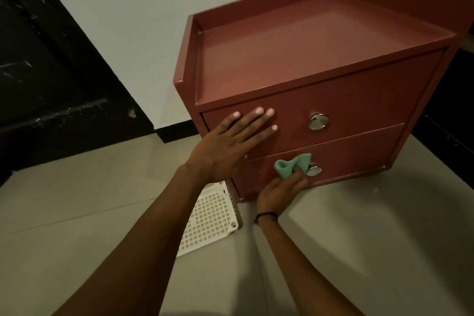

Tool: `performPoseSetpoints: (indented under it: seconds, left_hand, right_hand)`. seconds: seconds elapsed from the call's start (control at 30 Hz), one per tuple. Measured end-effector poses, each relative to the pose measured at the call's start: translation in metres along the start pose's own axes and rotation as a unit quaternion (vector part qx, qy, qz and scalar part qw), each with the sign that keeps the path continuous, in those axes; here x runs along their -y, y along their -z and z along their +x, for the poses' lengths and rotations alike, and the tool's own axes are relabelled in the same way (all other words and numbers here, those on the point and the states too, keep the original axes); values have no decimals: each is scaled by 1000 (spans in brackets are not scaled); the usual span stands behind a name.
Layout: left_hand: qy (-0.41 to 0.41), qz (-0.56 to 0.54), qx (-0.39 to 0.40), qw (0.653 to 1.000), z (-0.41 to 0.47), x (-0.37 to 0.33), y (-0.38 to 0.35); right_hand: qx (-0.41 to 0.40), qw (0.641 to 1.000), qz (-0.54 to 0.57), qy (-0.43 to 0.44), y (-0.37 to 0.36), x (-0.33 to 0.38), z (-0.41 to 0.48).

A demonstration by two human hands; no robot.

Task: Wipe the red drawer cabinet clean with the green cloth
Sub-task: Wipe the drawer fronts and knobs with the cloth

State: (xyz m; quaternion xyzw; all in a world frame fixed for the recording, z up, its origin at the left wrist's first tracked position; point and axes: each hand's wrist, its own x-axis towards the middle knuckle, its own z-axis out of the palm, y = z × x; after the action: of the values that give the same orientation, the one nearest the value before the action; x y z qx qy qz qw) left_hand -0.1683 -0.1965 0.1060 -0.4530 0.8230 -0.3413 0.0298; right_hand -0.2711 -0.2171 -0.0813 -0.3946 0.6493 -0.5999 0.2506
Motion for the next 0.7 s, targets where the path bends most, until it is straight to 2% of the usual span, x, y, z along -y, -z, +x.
performPoseSetpoints:
  seconds: [0.07,0.13,0.17,0.2,0.23,0.3,0.37,0.4,0.43,0.47,0.53,0.6,0.63,0.7]
  left_hand:
    - [2,2,-4,1000,0,-1,-2]
    - [1,3,-5,1000,0,-1,-2]
    - [-1,3,-7,1000,1,-1,-3]
    - [-1,6,-7,1000,1,0,-3]
    - [-1,10,-4,1000,1,0,-3]
    - [-1,14,-5,1000,0,1,-3]
    - [-3,12,-12,1000,-1,2,-4]
    - [-2,12,-12,1000,0,1,-3]
    - [0,13,-10,1000,1,1,-3]
    - [1,16,-9,1000,1,0,-4]
    - [4,24,-10,1000,1,-1,-6]
    - [2,26,-7,1000,1,-1,-8]
    - [-2,26,-8,1000,1,0,-8]
    - [-6,27,-5,1000,0,3,-7]
  right_hand:
    - [106,990,-55,68,0,-5,-36]
    - [227,952,-112,171,-1,-18,-74]
    - [254,938,-126,201,0,-25,-84]
    - [253,939,-126,197,-1,-29,-84]
    - [226,960,-89,139,-2,-27,-74]
    - [106,993,4,-44,-3,-19,-36]
    - [-50,983,24,-173,-4,-12,12]
    - [-93,975,12,-201,-5,-11,28]
    - [-98,972,-1,-215,-5,-9,33]
    - [-66,978,-16,-196,-3,-8,25]
    - [78,990,-16,-119,0,-10,-20]
    - [250,963,3,-103,-3,-14,-66]
    - [288,950,10,-120,-6,-12,-79]
    - [263,946,43,-186,-11,0,-77]
